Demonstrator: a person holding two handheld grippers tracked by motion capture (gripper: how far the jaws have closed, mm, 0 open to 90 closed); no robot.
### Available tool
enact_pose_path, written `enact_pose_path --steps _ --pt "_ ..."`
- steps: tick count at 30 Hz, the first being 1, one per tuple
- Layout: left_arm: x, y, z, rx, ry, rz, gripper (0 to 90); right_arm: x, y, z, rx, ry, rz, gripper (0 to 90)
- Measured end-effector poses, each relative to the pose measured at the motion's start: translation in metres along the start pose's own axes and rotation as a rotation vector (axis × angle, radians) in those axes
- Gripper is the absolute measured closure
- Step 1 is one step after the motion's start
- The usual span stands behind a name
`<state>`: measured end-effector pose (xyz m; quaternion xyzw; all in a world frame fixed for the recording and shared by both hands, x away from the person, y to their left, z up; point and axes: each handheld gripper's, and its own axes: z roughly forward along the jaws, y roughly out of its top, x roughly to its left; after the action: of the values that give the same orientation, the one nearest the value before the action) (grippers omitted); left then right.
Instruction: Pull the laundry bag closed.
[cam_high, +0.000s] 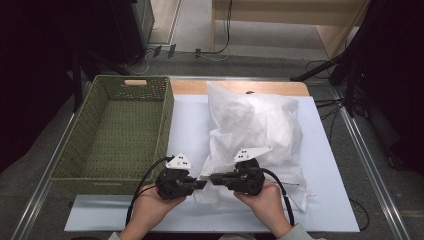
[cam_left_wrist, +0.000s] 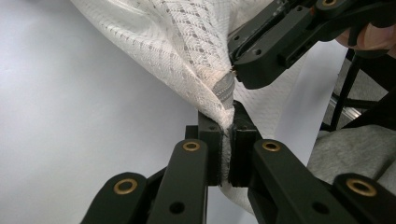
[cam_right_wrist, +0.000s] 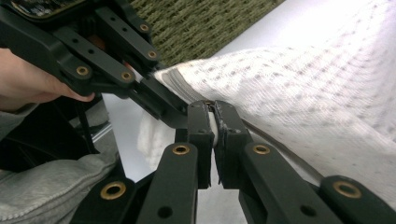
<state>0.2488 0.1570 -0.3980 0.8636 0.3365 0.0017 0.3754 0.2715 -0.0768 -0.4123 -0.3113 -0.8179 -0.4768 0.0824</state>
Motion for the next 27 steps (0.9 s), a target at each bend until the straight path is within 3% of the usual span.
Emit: enact_pose_path --steps 11,27 --pt "0.006 -0.002 -0.005 -0.026 -0.008 -0.035 87.1 -0.002 0.000 -0.004 -0.003 -0.017 0.012 87.1" --pt "0.007 -0.002 -0.007 -0.042 -0.007 -0.036 87.0 0.003 0.000 -0.013 -0.011 -0.024 0.008 87.1"
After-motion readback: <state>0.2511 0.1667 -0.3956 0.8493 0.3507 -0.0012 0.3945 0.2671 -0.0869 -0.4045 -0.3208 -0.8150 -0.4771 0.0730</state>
